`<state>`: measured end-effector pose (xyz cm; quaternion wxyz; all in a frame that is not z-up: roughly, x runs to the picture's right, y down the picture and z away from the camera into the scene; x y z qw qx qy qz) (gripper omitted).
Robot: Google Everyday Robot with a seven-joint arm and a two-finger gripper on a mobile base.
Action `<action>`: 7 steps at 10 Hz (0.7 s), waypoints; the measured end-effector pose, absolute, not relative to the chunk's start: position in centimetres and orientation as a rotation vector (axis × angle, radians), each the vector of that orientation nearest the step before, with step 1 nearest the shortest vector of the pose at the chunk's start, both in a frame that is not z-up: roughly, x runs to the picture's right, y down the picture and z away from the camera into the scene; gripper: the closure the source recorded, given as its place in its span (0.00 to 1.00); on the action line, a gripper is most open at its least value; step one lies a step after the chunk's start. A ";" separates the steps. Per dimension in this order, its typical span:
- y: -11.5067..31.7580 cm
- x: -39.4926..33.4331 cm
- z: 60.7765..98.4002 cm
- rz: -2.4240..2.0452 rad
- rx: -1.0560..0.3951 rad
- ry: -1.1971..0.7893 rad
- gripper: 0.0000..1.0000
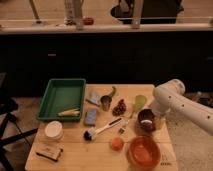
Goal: Stack bowls into tray
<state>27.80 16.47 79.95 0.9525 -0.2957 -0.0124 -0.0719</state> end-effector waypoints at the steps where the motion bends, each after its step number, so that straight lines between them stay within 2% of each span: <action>1: 16.4 27.8 79.7 -0.159 -0.597 -0.037 0.20; 7: 15.8 29.3 77.8 -0.386 -0.642 -0.130 0.20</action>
